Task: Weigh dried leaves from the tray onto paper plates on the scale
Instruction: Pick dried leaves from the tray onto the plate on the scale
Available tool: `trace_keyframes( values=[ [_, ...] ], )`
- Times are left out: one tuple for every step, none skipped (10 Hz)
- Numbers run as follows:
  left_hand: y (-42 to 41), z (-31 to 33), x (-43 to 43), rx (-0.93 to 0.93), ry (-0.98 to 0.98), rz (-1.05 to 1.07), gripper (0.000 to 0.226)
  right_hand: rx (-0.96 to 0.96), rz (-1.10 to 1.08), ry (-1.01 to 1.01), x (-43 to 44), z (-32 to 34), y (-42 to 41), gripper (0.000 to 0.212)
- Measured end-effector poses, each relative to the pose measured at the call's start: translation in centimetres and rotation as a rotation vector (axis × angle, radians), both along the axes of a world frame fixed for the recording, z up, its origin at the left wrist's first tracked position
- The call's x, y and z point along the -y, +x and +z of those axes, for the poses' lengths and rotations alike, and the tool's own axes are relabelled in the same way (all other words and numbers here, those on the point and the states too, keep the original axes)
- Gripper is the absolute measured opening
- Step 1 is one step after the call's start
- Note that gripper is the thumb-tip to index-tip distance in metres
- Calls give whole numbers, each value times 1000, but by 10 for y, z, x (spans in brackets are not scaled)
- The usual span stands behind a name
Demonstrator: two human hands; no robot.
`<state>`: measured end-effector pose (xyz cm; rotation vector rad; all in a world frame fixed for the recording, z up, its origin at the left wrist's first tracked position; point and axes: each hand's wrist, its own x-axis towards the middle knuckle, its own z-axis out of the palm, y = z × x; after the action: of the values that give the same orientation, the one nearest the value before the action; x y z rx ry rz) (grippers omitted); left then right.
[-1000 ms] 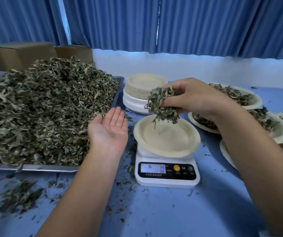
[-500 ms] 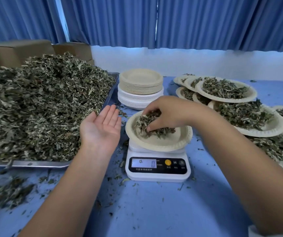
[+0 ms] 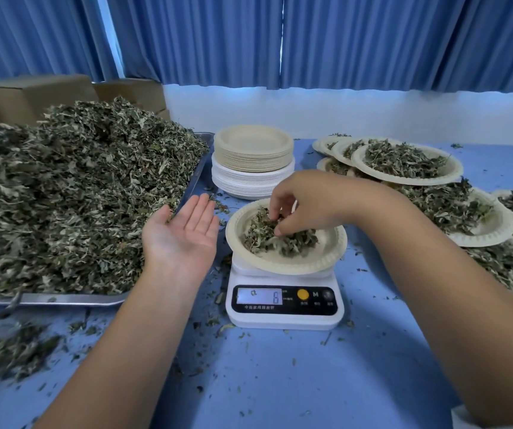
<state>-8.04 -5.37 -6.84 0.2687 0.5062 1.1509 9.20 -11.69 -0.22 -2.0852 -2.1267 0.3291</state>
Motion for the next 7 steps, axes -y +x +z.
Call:
trace_keyframes(
  values=[
    [0,0,0,-2,-4,0,48,8,-7,-19,2,3,3,23],
    [0,0,0,-3,-4,-4,49,-34,2,52,3,8,4,16],
    [0,0,1,-6,-7,-4,48,-59,-5,172,2,11,5,3],
    [0,0,1,-5,-9,-7,48,-62,-8,225,2,11,6,5],
    [0,1,1,-6,-12,-6,48,-74,-7,272,1,9,6,9],
    [0,1,1,-9,-12,-7,48,-93,-16,348,0,9,6,12],
    [-1,1,1,-9,-10,-11,49,-97,-23,386,-1,9,6,12]
  ],
)
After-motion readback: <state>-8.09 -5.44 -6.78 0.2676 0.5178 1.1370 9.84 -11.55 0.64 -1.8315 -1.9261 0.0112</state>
